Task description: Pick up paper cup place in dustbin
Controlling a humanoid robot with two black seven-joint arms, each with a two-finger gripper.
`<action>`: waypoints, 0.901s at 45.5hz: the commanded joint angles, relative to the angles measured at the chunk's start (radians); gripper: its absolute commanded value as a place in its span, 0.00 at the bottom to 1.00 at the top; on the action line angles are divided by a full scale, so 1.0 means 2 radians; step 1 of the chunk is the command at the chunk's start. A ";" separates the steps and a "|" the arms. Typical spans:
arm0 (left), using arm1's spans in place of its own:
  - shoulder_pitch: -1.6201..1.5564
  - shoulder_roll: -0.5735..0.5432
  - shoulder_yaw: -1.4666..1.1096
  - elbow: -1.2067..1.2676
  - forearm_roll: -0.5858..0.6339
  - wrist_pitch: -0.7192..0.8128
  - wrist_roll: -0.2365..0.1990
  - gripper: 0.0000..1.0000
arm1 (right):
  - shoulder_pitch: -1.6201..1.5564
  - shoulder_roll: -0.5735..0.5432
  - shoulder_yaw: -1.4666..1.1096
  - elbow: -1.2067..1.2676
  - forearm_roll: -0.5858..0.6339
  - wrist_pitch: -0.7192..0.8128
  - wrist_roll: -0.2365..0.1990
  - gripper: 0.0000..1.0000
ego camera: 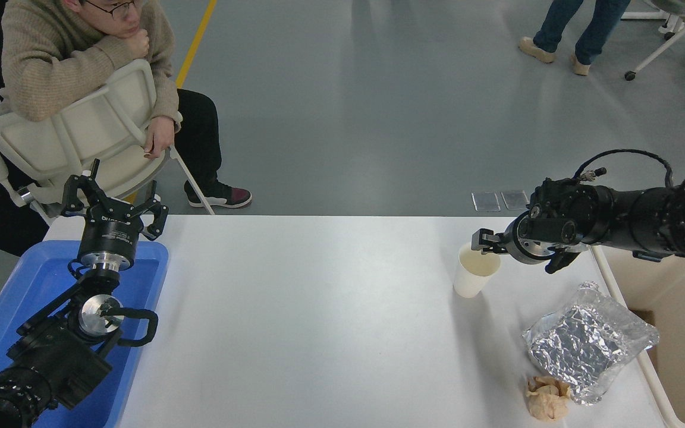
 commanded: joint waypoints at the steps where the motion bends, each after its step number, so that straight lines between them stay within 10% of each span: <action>1: 0.000 0.000 0.000 0.000 0.000 0.000 0.000 0.99 | -0.027 0.007 0.015 -0.024 0.000 -0.003 0.000 0.90; 13: 0.000 0.000 0.000 0.000 0.000 0.000 0.000 0.99 | -0.028 0.008 0.021 -0.029 0.009 -0.010 -0.001 0.80; 41: 0.000 0.000 0.000 0.000 0.000 0.000 0.000 0.99 | -0.027 0.007 0.020 -0.020 0.048 -0.001 0.000 0.00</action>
